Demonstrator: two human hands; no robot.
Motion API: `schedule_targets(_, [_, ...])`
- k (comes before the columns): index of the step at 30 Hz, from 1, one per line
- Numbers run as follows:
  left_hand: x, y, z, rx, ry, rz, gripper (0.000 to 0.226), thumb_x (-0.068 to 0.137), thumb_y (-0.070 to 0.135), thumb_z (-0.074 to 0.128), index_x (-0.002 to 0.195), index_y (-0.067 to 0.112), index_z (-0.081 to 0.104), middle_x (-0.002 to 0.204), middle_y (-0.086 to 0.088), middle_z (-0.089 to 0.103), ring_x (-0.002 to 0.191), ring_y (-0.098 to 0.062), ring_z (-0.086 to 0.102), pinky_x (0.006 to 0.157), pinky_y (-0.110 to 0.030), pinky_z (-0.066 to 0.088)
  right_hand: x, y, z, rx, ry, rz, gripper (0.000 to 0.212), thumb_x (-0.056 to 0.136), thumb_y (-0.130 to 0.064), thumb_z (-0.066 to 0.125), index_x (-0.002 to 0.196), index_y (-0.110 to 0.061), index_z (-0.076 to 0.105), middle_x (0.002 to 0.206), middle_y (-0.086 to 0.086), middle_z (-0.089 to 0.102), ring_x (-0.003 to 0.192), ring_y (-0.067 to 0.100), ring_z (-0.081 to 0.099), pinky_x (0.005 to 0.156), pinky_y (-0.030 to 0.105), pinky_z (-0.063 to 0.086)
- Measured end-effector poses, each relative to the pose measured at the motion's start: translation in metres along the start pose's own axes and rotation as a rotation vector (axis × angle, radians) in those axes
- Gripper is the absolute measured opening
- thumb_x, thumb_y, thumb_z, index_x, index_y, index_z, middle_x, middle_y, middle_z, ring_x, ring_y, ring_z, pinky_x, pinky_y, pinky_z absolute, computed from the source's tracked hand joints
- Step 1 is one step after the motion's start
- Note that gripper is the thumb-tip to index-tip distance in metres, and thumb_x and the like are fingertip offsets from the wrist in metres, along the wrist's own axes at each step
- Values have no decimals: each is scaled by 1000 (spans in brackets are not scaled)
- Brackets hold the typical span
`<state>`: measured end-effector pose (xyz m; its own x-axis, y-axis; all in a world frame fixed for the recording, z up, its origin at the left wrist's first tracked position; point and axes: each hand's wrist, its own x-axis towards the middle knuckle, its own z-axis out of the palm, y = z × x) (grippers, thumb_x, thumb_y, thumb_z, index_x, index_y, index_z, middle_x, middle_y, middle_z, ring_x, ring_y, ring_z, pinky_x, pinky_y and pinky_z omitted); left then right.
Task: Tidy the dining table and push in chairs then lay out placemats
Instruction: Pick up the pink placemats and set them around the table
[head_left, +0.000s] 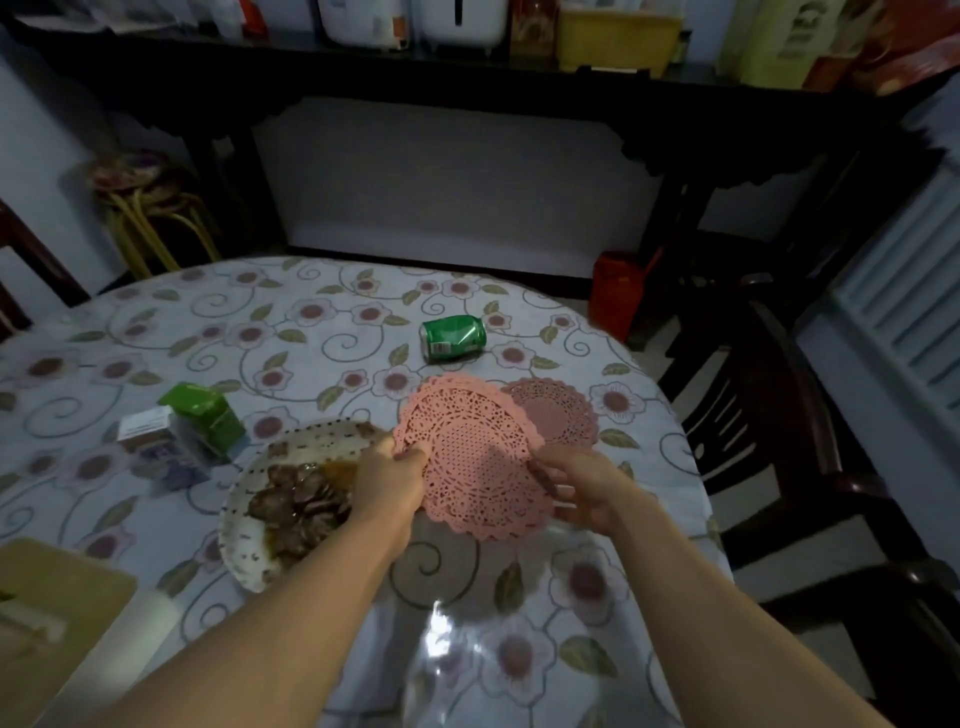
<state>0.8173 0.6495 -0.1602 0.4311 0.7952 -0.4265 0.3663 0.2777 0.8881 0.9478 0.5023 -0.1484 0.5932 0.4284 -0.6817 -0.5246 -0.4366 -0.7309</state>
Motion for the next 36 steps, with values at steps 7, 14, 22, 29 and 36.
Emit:
schedule_targets(7, [-75, -3, -63, -107, -214, -9, 54, 87, 12, 63, 136, 13, 43, 124, -12, 61, 98, -23, 64, 81, -40, 54, -91, 33, 33, -48, 204, -253, 55, 73, 0, 77, 116, -14, 47, 97, 18, 64, 65, 24, 62, 47, 29, 51])
schedule_targets(14, [-142, -11, -118, -492, -460, -272, 43, 100, 39, 31, 101, 9, 61, 98, -7, 67, 93, -24, 60, 75, -41, 50, -176, 76, 47, -178, 286, -448, 34, 85, 0, 65, 115, -12, 55, 96, 12, 69, 87, 28, 68, 77, 45, 58])
schedule_targets(22, [-180, -33, -152, -486, -556, -246, 23, 98, 18, 39, 104, 12, 60, 95, -16, 64, 83, -24, 59, 74, -36, 46, -236, 110, 65, -576, 442, -606, 63, 87, -13, 65, 143, -23, 39, 145, 1, 42, 131, 20, 41, 110, 35, 31])
schedule_targets(29, [-197, -40, -155, -368, -661, -221, 8, 83, 15, 55, 77, 10, 57, 64, -6, 55, 62, -19, 50, 63, -31, 42, -255, 126, 63, -482, 395, -623, 59, 73, -10, 77, 123, -23, 50, 116, -8, 52, 109, 6, 47, 90, 24, 37])
schedule_targets(36, [-209, -53, -146, -373, -656, -309, 16, 83, 18, 63, 90, 3, 64, 95, -19, 66, 96, -31, 59, 91, -46, 45, -242, 144, 42, -372, 511, -524, 23, 90, -22, 60, 76, -18, 42, 73, -2, 46, 66, 14, 45, 61, 29, 37])
